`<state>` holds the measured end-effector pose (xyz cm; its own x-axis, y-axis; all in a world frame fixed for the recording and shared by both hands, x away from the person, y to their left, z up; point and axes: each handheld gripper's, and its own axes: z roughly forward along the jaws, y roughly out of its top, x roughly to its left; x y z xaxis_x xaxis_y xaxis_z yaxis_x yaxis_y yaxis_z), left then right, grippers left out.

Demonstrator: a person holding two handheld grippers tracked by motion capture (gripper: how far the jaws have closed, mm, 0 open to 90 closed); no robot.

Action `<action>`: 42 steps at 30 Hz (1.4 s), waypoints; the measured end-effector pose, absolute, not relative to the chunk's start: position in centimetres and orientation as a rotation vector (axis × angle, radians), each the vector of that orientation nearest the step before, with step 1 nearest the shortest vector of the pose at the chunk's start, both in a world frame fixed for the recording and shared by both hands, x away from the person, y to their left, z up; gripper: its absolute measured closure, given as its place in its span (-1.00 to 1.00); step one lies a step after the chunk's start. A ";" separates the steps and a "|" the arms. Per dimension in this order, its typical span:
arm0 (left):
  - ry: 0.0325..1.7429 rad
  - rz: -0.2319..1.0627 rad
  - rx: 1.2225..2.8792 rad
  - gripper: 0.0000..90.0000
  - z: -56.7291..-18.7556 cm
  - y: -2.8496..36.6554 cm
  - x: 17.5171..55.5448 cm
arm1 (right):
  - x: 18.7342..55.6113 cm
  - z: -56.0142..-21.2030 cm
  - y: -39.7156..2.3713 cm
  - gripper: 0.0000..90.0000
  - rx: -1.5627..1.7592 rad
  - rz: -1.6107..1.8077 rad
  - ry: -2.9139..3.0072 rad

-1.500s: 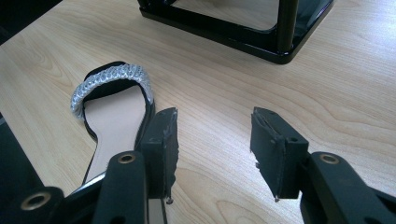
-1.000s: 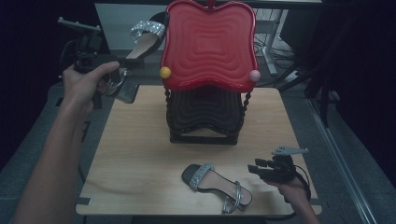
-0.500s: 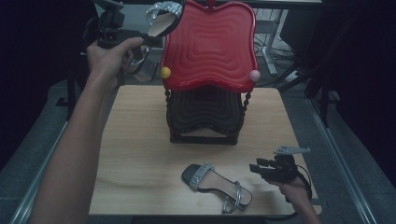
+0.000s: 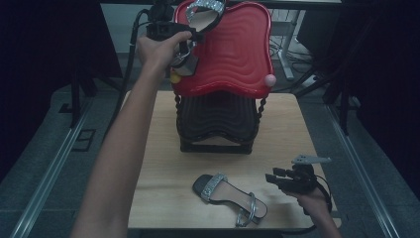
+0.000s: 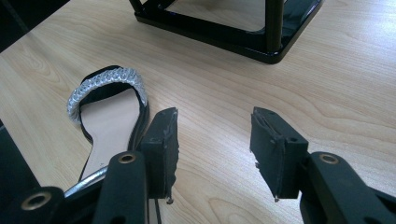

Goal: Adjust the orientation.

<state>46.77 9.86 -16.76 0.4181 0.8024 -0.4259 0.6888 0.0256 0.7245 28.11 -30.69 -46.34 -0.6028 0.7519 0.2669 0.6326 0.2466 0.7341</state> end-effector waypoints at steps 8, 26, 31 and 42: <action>1.390 0.208 1.693 -0.08 -18.3 8.8 47.9 | 28.1 -46.3 -30.7 0.14 1.326 1.286 2.367; 1.344 0.237 1.666 -0.46 -17.6 10.2 47.1 | 28.0 -46.2 -30.7 0.14 1.326 1.290 2.364; 1.292 0.224 1.664 -0.46 -17.5 11.4 46.0 | 28.0 -46.2 -30.8 0.14 1.316 1.296 2.362; 1.181 0.217 1.748 -0.41 -18.3 14.9 42.5 | 28.1 -46.2 -30.8 0.13 1.319 1.284 2.367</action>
<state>42.53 14.91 -18.30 0.5120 0.7863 -0.3459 0.6116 -0.0508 0.7896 28.12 -30.85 -46.24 -0.6046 0.7522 0.2621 0.6299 0.2501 0.7354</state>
